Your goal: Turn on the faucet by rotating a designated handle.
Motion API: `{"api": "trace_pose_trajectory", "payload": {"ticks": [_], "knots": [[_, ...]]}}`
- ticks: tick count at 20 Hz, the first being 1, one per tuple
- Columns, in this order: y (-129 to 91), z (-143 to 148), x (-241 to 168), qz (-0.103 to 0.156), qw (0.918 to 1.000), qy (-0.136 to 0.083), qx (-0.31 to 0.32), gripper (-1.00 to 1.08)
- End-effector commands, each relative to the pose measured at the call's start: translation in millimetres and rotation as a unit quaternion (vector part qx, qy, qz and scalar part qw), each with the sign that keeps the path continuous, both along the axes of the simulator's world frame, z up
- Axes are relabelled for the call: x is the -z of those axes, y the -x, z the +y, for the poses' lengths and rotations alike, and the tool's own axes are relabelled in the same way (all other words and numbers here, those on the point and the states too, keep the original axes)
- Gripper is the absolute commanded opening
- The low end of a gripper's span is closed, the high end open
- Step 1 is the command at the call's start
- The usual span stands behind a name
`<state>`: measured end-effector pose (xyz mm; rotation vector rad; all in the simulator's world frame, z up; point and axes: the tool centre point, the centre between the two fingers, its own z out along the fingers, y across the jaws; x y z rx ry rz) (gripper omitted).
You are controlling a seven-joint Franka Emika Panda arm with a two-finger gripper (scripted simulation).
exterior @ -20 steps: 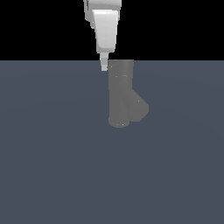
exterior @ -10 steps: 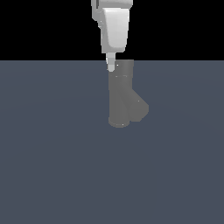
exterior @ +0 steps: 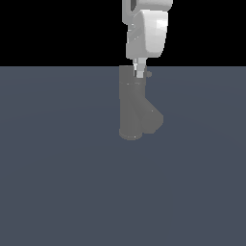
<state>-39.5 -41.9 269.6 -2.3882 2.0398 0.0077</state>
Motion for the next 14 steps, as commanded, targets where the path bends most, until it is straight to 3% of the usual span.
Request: {"api": "trace_pose_trajectory", "payload": {"ticks": [1,6,7,8,14], "knots": [[-1,-37,0,-0.002,0.9998,0.002,0.022,-1.0],[-4,-61,-1,-0.002,0.9997,0.002,0.025,-1.0],[-4,-61,-1,-0.002,0.9997,0.002,0.025,-1.0],[-7,-26,0,0.0,1.0,-0.002,-0.002,-1.0],[-19,-39,0,-0.001,1.0,-0.001,0.001,-1.0]]}}
